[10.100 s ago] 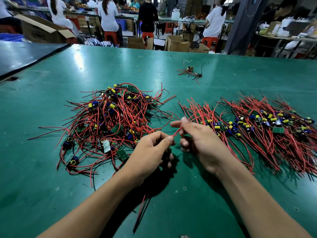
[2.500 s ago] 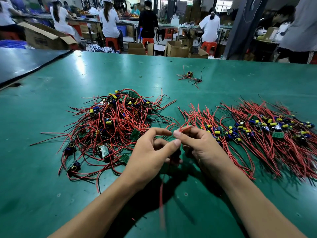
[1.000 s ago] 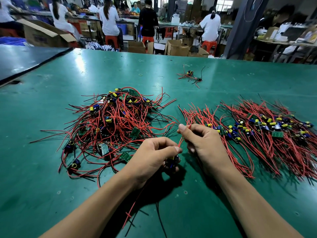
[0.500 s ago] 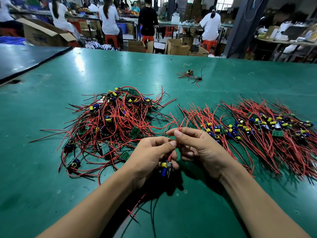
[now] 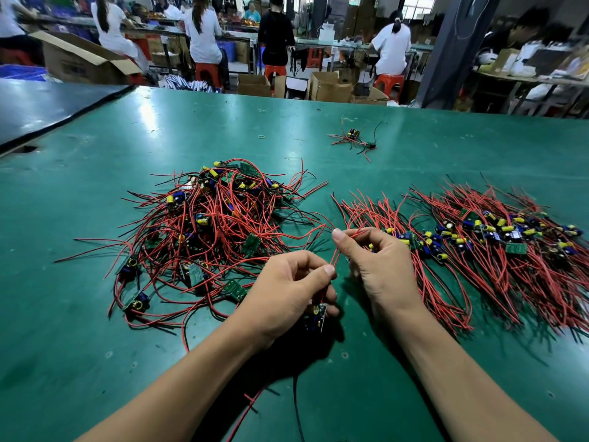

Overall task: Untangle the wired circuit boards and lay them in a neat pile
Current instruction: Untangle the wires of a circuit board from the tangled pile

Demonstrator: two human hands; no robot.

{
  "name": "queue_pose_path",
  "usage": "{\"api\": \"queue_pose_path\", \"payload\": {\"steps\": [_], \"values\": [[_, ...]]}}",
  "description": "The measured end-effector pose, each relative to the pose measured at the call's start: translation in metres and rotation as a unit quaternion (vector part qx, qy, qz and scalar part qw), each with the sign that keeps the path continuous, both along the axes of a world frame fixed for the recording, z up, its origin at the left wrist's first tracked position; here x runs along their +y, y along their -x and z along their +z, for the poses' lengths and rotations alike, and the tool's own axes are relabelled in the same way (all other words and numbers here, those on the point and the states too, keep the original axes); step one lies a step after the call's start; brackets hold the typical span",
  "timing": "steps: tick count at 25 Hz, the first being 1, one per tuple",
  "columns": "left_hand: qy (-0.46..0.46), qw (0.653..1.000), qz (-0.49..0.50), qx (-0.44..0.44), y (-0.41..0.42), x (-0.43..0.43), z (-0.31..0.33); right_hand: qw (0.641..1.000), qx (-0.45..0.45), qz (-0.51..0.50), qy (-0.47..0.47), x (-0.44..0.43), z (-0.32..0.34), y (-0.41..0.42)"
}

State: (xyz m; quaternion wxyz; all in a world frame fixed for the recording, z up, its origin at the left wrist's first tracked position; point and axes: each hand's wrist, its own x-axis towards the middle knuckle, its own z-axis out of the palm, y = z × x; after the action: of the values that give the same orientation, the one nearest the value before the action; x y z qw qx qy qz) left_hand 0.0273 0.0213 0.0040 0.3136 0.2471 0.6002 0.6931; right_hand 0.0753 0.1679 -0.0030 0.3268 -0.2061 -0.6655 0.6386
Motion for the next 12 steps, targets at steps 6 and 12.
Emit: {"api": "queue_pose_path", "payload": {"steps": [6,12], "values": [[0.077,0.976,0.047,0.200,0.002,0.000,-0.001,0.999,-0.043,0.017,-0.004,0.002,0.003,-0.004],[0.057,0.992,0.027,0.114,0.004,-0.003,-0.003,0.945,-0.097,0.237,0.203,-0.008,0.009,-0.007]]}}
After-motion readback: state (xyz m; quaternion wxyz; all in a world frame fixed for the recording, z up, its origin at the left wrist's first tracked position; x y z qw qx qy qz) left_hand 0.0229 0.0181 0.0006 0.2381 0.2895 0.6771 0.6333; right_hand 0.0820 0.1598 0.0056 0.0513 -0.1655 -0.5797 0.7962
